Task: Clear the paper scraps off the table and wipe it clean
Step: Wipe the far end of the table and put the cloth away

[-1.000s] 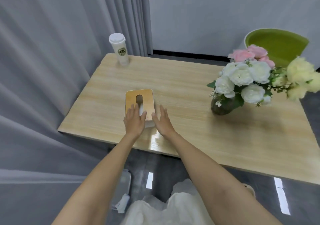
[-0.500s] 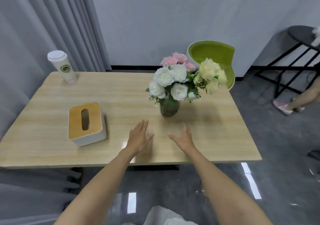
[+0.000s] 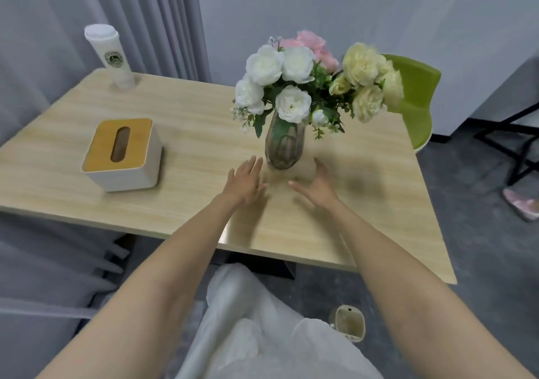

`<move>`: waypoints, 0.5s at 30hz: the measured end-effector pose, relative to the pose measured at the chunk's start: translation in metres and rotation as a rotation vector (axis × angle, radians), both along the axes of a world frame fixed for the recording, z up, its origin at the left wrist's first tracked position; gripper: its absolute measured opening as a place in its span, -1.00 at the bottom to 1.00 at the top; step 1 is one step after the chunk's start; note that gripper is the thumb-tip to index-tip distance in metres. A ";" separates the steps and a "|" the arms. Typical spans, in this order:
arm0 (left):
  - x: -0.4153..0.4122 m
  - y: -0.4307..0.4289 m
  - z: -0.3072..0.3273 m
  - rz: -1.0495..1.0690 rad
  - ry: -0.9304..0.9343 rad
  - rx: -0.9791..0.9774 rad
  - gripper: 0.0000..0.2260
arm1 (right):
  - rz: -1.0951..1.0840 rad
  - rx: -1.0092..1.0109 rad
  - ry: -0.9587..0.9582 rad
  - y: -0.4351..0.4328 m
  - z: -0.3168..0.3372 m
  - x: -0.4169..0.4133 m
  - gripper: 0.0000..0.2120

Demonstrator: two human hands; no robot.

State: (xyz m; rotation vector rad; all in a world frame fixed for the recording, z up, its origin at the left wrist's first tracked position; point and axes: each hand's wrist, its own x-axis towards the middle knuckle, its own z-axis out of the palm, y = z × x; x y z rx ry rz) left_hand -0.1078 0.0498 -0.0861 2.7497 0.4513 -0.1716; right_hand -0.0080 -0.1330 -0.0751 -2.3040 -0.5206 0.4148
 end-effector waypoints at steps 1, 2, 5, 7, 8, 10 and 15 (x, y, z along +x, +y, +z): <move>0.007 0.001 -0.002 0.002 -0.019 0.013 -0.38 | 0.000 0.003 -0.008 0.003 -0.004 0.004 0.01; 0.014 0.002 -0.006 0.002 -0.038 0.029 -0.36 | -0.008 0.016 -0.010 0.007 -0.008 0.008 0.03; 0.036 0.008 -0.018 0.014 -0.048 0.051 -0.22 | -0.064 0.103 0.012 0.017 -0.016 0.023 0.06; 0.049 0.015 -0.027 0.050 -0.080 0.022 -0.14 | -0.052 0.152 0.007 0.023 -0.020 0.031 0.06; 0.055 0.018 -0.028 0.063 -0.109 -0.003 -0.12 | -0.038 0.181 0.007 0.026 -0.022 0.034 0.07; 0.065 0.022 -0.028 0.062 -0.181 -0.075 -0.06 | -0.019 0.247 0.035 0.030 -0.025 0.041 0.08; 0.074 0.021 -0.024 -0.119 -0.370 -0.287 0.08 | 0.053 0.378 0.021 0.044 -0.031 0.051 0.09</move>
